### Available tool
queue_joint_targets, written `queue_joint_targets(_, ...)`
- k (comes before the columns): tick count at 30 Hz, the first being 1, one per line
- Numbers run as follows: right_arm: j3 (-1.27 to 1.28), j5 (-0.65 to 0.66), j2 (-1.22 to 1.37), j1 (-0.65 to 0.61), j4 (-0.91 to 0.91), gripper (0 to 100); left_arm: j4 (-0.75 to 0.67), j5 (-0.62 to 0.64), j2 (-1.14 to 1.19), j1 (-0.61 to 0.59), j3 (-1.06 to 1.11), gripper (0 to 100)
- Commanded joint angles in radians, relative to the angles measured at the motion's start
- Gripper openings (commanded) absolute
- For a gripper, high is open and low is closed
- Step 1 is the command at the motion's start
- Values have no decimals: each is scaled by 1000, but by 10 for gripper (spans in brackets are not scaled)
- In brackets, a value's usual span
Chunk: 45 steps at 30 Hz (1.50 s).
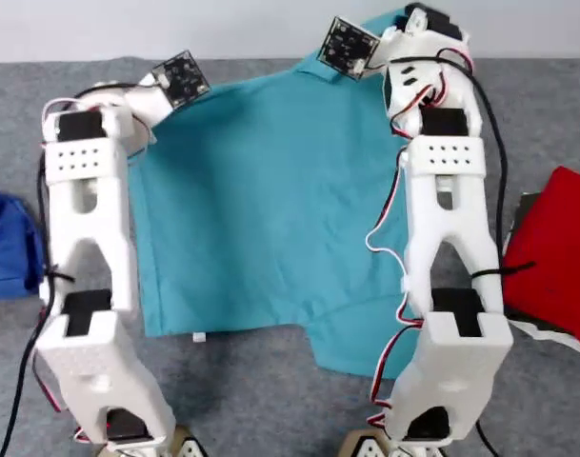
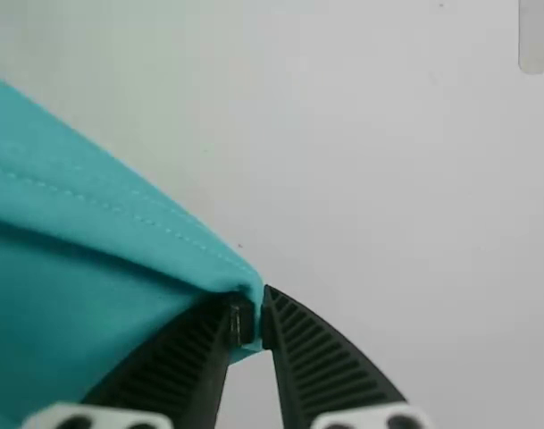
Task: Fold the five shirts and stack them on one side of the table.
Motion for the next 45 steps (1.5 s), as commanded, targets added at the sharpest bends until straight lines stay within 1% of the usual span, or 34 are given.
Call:
queue_joint_targets(1, -14, 12, -21, -4, 105, 11, 193, 8, 14, 6, -97, 5)
queue_joint_targets(6, -25, 9, -90, 1, 420, 11, 381, 8, 28, 6, -99, 5)
queue_joint_targets(10, -25, 8, -163, 1, 671, 11, 500, 6, 28, 6, -99, 5)
queue_joint_targets(13, -25, 8, -205, 1, 832, 11, 502, 9, 18, 2, -53, 5)
queue_joint_targets(18, -25, 6, -271, 1, 1078, 11, 502, 8, 17, 6, 85, 5)
queue_joint_targets(22, -25, -61, -315, 1, 1224, 11, 503, 6, 2, 5, 183, 5)
queue_joint_targets(26, -25, -80, -337, -1, 1383, 12, 503, -25, -75, 6, 294, 5)
queue_joint_targets(29, -25, -124, -340, 1, 1448, 12, 503, -52, -140, 5, 381, 5)
queue_joint_targets(31, -25, -157, -352, 18, 1448, 12, 502, -69, -167, 6, 435, 5)
queue_joint_targets(34, 29, -167, -387, 22, 1449, 12, 500, -86, -175, 3, 487, 5)
queue_joint_targets(45, 509, -170, -697, 22, 1445, 12, 471, -83, -173, 0, 501, 5)
